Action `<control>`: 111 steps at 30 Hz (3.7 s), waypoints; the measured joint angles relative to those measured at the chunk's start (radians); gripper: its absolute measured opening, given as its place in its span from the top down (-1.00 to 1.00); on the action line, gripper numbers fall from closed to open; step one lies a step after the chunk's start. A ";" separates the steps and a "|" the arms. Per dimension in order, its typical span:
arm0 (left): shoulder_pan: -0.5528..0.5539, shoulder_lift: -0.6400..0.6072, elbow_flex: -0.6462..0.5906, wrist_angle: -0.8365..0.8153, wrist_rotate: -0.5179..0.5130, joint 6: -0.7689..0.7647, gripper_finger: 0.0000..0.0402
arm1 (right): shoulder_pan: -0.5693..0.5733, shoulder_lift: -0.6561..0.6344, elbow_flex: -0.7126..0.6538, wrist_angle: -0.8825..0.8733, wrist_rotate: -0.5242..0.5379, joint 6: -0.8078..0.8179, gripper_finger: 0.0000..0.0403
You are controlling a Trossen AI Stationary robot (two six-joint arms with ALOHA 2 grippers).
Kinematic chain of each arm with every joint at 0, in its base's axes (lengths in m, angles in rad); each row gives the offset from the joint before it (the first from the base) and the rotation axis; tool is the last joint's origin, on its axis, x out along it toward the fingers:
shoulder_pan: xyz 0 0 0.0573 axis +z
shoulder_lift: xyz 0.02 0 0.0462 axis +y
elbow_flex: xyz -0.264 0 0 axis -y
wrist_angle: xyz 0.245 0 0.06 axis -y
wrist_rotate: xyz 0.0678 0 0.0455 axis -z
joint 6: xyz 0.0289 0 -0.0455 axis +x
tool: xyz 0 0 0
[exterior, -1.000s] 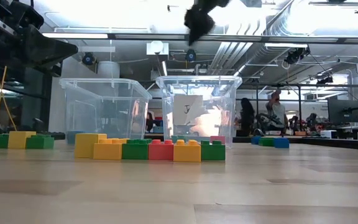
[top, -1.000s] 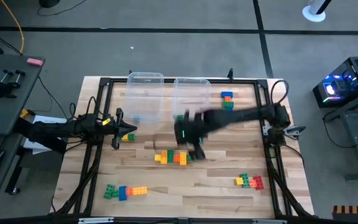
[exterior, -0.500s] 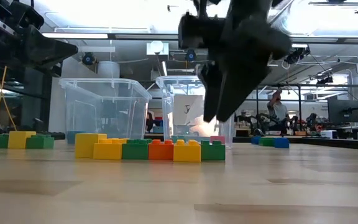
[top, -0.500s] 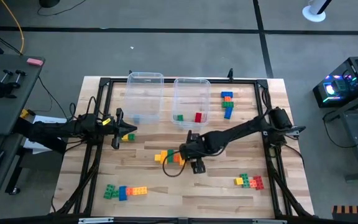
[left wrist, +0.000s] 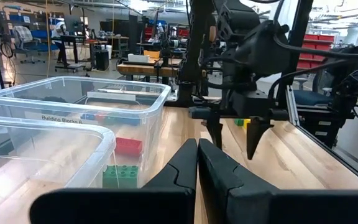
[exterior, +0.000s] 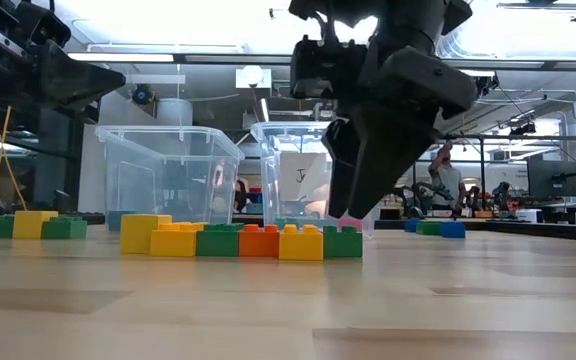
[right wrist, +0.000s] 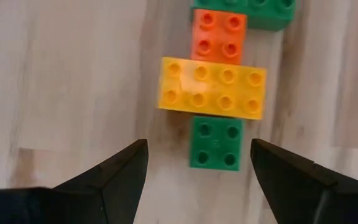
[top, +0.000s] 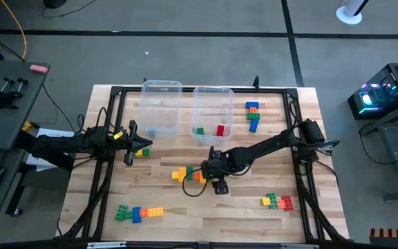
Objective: Sort blocks by size
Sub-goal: Put the green small game piece into the left transparent bin
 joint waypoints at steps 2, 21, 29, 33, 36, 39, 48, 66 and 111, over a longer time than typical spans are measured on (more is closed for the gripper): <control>0.000 0.000 0.000 0.000 0.000 0.000 0.98 | -0.001 0.000 0.011 -0.010 0.002 0.000 -0.40; 0.000 0.000 0.000 0.000 0.000 0.000 0.98 | 0.006 0.000 0.016 -0.007 -0.007 0.006 -0.40; 0.000 0.000 0.000 0.000 0.000 0.000 0.98 | 0.006 0.068 0.017 0.051 -0.021 0.057 -0.40; 0.000 0.000 0.000 0.000 0.000 0.000 0.98 | 0.006 0.090 0.017 0.068 -0.011 0.092 -0.40; 0.000 0.000 0.000 0.000 0.000 0.000 0.98 | 0.007 0.097 0.017 0.058 -0.006 0.097 -0.40; 0.000 0.000 0.000 0.000 0.000 0.000 0.98 | 0.008 0.097 0.017 0.039 0.004 0.085 -0.31; 0.000 0.000 0.000 0.000 0.000 0.000 0.98 | 0.001 -0.060 0.014 -0.184 -0.025 0.009 0.75; 0.000 0.000 0.000 0.000 0.000 0.000 0.98 | -0.346 -0.064 0.116 0.622 0.104 0.193 0.96; 0.000 0.000 0.000 0.000 0.000 0.000 0.98 | 0.012 0.121 0.091 -0.086 -0.042 0.003 -0.26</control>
